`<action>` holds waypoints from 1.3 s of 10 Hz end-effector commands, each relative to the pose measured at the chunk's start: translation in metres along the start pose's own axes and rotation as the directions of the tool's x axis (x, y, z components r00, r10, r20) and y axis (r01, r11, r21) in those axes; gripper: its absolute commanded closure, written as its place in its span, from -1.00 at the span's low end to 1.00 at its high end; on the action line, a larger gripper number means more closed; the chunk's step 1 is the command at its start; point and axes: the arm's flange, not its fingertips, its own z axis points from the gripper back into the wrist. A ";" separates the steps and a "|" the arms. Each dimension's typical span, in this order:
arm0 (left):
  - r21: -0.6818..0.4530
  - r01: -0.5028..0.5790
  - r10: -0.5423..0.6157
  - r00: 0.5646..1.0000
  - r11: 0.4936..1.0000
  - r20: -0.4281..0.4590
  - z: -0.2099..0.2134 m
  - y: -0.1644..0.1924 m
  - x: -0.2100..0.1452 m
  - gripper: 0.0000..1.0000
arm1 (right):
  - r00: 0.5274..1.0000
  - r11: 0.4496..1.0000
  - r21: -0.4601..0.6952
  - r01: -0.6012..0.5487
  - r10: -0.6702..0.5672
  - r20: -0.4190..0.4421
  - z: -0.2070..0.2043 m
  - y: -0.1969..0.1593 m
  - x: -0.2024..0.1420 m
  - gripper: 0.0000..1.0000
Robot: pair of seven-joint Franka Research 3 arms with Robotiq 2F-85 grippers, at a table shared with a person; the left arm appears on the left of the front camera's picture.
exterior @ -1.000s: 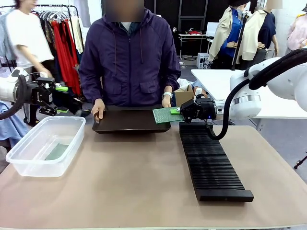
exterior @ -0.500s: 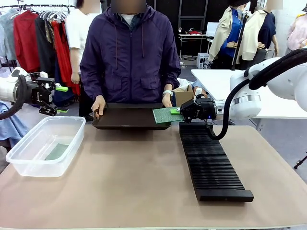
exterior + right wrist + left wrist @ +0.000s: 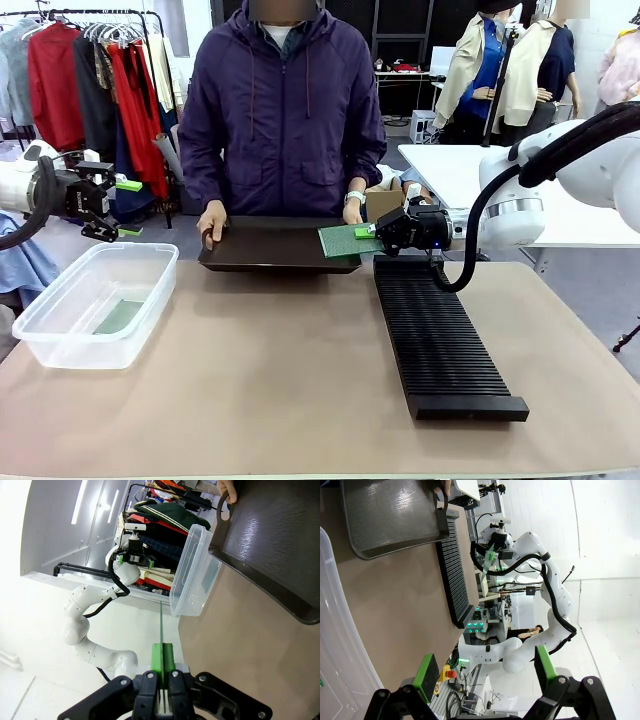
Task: Sort PCBs into racks and boxes based on the side picked up.
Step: If the short side of the Blank PCB is picked up, insert it into the PCB Rack ; if the long side is picked up, place it in the Organizing box.
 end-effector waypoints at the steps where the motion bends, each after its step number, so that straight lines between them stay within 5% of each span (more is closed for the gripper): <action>1: 0.001 0.000 0.000 1.000 1.000 0.004 0.001 0.000 0.000 -1.00 | 1.000 1.000 0.001 -0.007 0.007 -0.001 -0.001 0.001 0.000 1.00; 13: 0.001 0.000 0.000 1.000 1.000 0.004 0.001 0.000 0.000 -1.00 | 1.000 0.999 0.023 -0.023 0.023 0.014 0.011 0.007 0.003 1.00</action>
